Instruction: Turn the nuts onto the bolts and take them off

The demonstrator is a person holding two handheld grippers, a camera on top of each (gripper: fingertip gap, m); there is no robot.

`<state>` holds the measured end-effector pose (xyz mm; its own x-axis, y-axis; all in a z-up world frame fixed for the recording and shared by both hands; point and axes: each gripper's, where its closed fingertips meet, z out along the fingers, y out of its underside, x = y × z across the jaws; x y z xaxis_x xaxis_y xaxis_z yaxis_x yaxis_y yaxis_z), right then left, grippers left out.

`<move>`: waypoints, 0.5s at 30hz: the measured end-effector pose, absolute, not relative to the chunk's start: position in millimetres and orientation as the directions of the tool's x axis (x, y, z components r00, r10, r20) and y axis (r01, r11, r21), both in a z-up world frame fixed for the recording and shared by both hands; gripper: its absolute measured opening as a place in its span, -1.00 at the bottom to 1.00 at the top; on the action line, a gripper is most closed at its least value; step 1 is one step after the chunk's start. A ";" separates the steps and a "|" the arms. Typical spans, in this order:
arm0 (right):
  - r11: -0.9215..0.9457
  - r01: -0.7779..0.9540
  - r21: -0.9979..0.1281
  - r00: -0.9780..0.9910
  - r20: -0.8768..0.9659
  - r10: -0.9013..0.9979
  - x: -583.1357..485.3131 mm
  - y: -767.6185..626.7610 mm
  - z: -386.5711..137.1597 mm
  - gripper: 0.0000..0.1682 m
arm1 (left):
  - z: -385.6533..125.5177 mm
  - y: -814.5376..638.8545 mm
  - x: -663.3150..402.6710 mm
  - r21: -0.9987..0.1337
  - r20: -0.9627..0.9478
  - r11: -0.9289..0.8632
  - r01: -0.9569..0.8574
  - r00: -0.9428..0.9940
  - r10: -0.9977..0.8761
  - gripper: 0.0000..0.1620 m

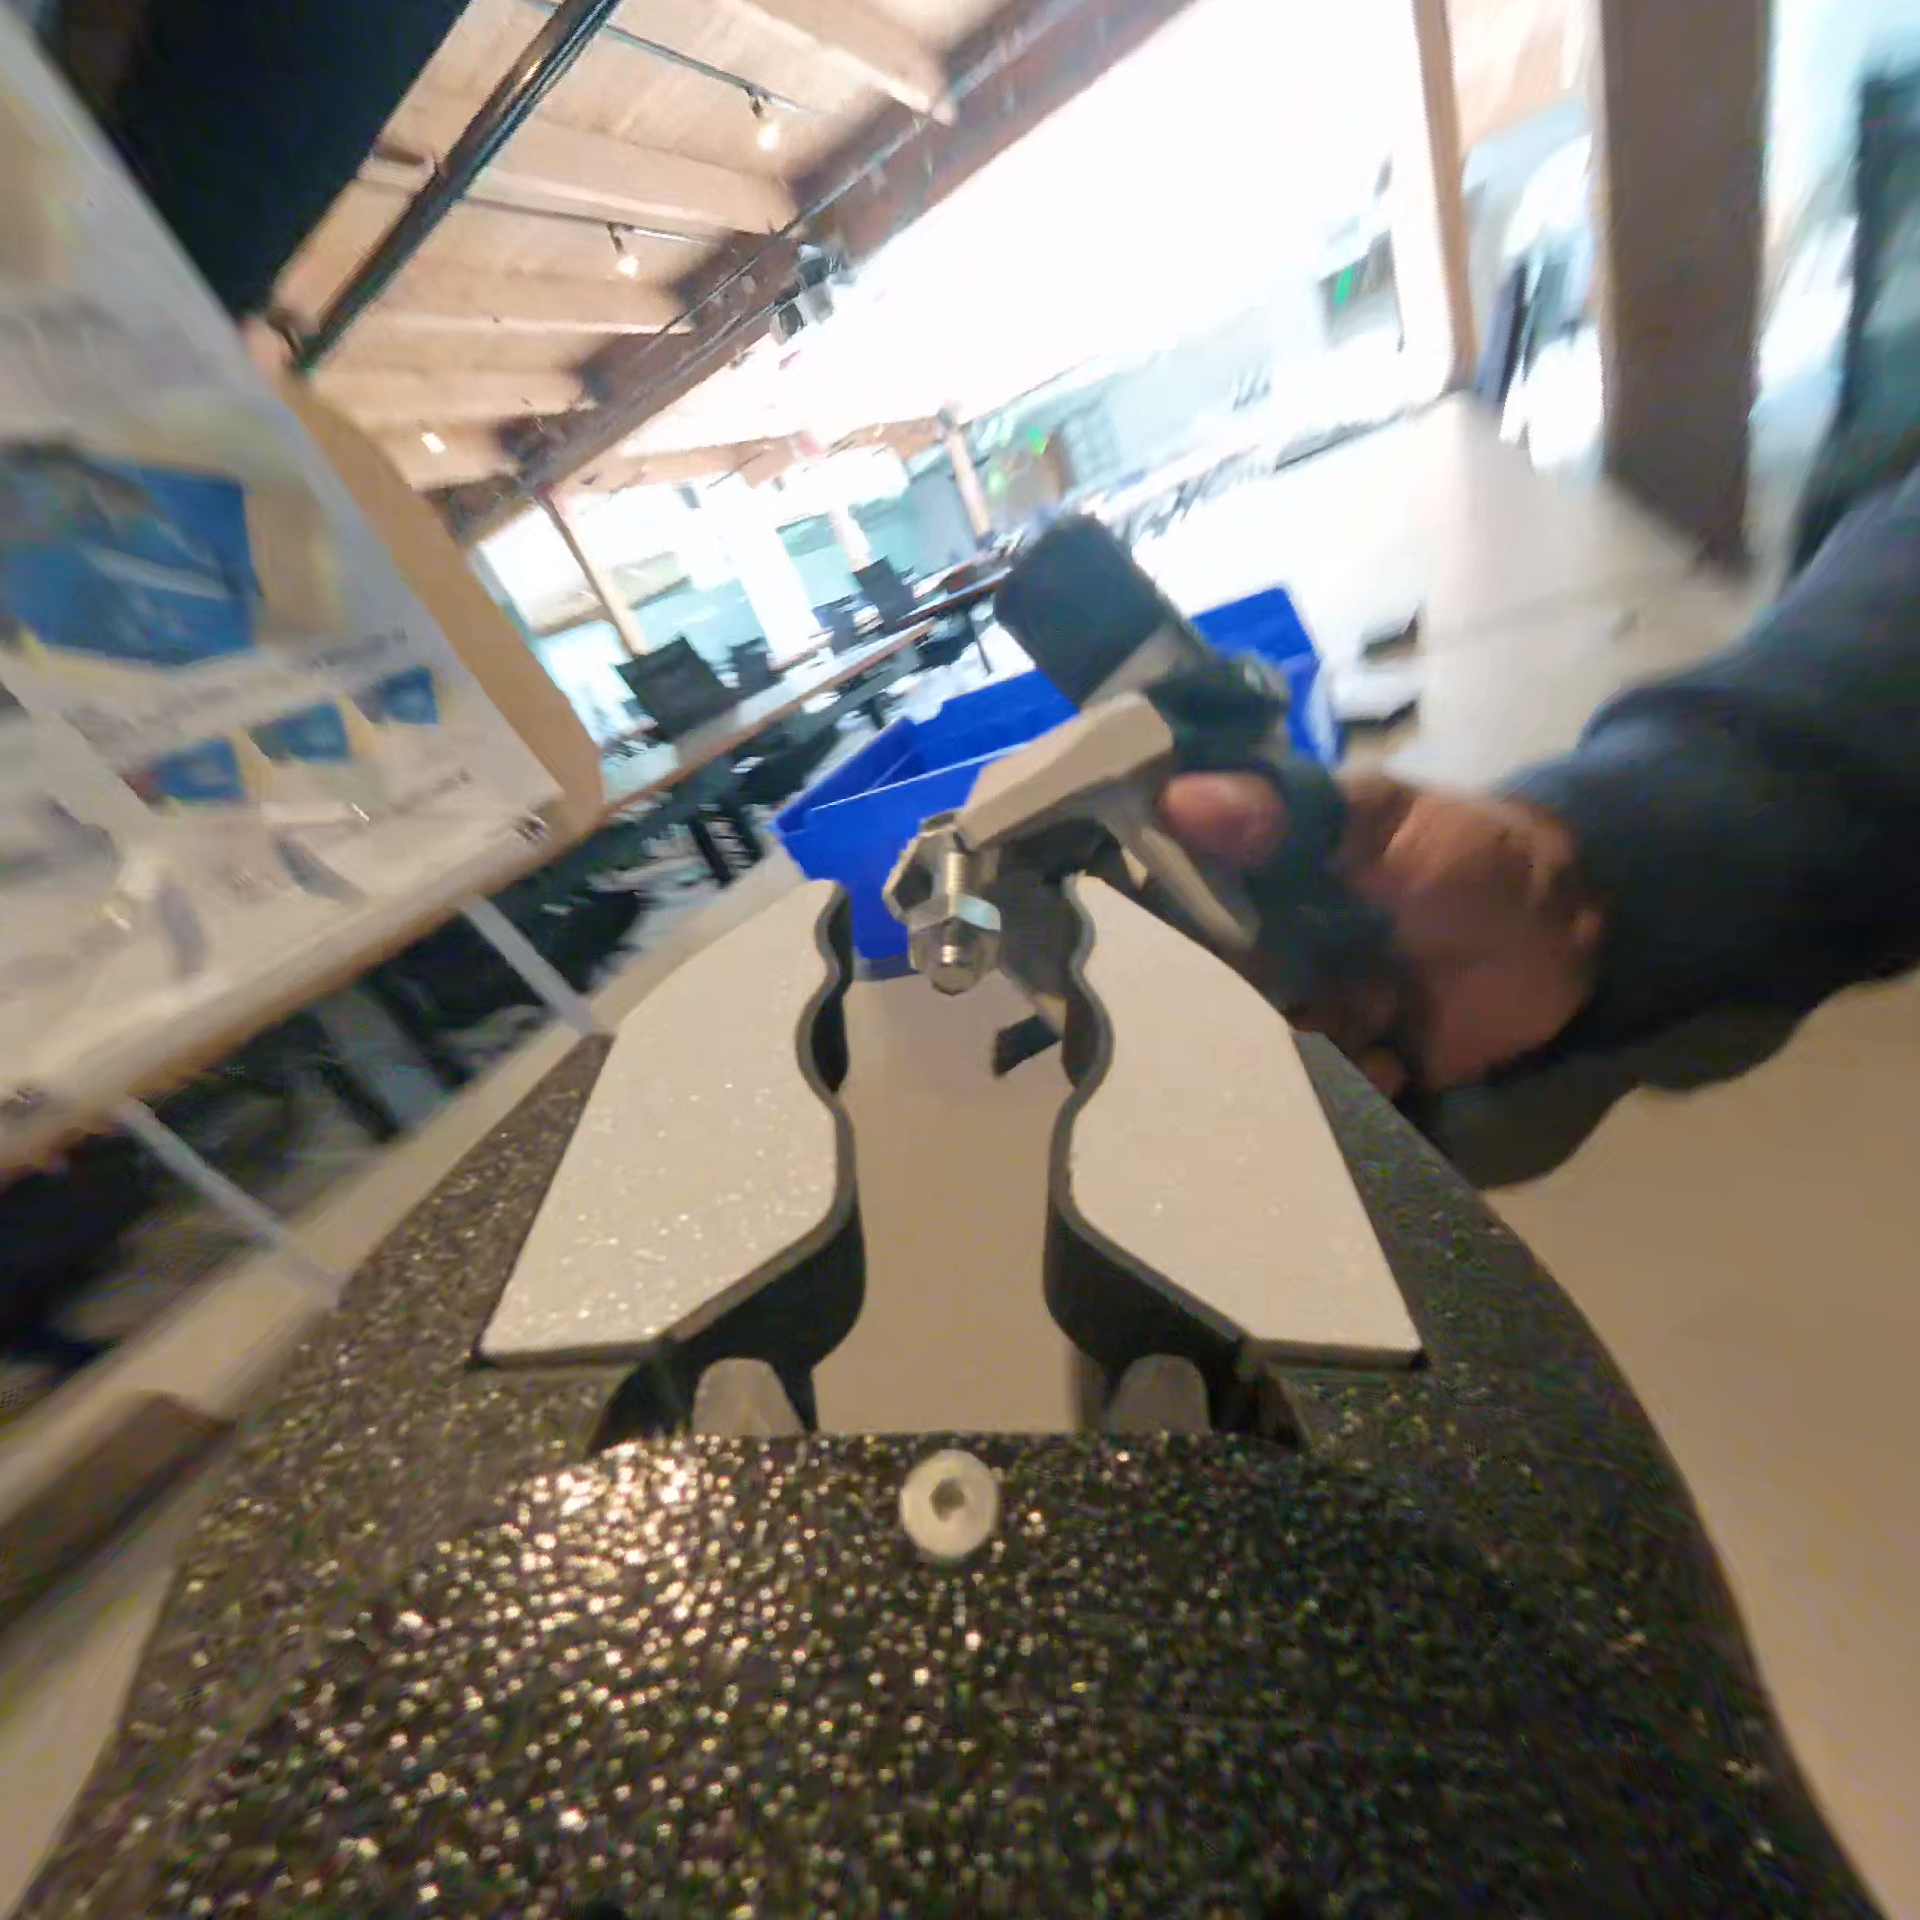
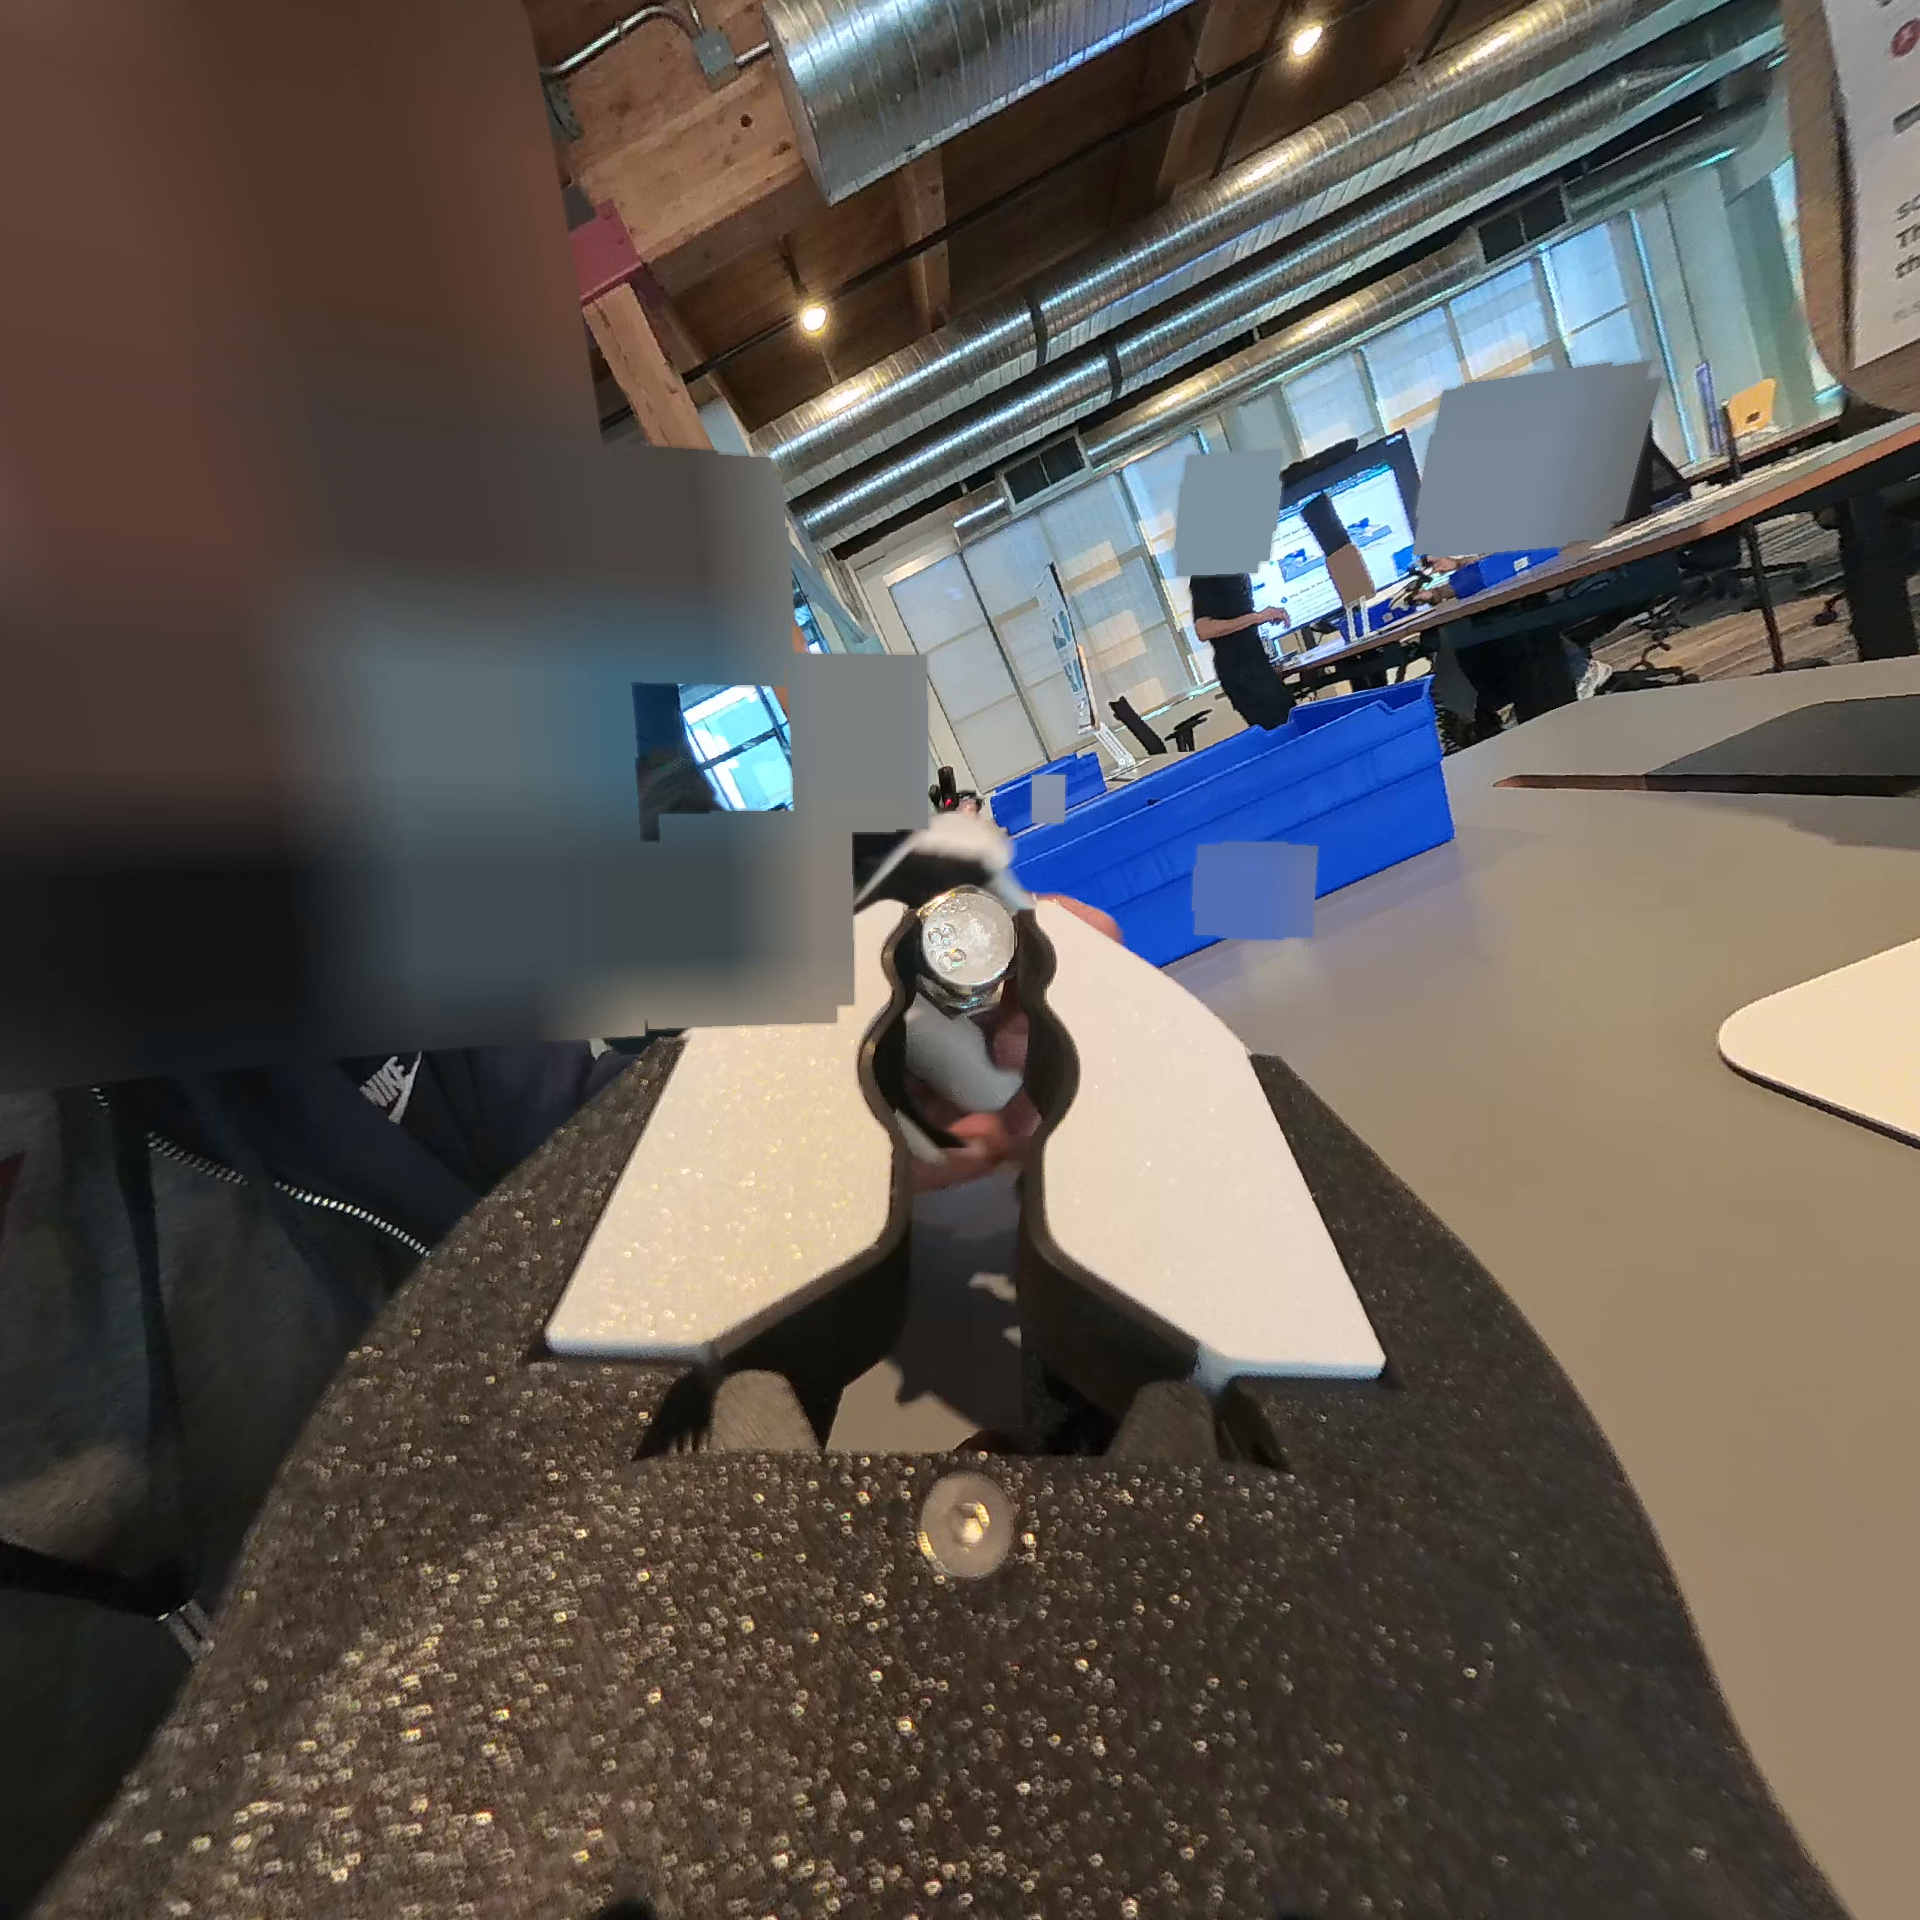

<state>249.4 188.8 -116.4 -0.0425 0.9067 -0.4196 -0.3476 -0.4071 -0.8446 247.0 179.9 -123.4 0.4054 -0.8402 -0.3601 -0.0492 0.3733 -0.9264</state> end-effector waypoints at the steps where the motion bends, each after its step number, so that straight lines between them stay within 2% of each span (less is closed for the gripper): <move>1: -0.407 -0.351 -0.843 -0.041 -0.421 0.906 250.1 189.4 -116.1 -0.80 | -120.1 181.6 244.9 -0.962 -0.240 0.272 0.028 0.388 -0.890 -0.50; 4: -0.407 -0.354 -0.842 -0.038 -0.422 0.906 251.1 190.4 -116.1 -0.80 | -120.0 189.4 240.6 -0.982 0.101 -0.048 0.181 0.292 -0.951 -0.48; 7: -0.409 -0.353 -0.842 -0.039 -0.424 0.905 250.7 190.5 -116.6 -0.80 | -128.0 192.0 241.8 -0.935 0.317 -0.273 0.227 0.185 -0.930 -0.47; 11: -0.407 -0.351 -0.844 -0.037 -0.422 0.906 250.3 190.4 -116.7 -0.80 | -130.3 185.6 247.9 -0.861 0.468 -0.441 0.254 0.056 -0.882 -0.47; 15: -0.400 -0.345 -0.849 -0.031 -0.415 0.909 249.2 190.0 -117.3 -0.80 | -128.8 184.2 250.7 -0.799 0.551 -0.529 0.284 -0.006 -0.835 -0.48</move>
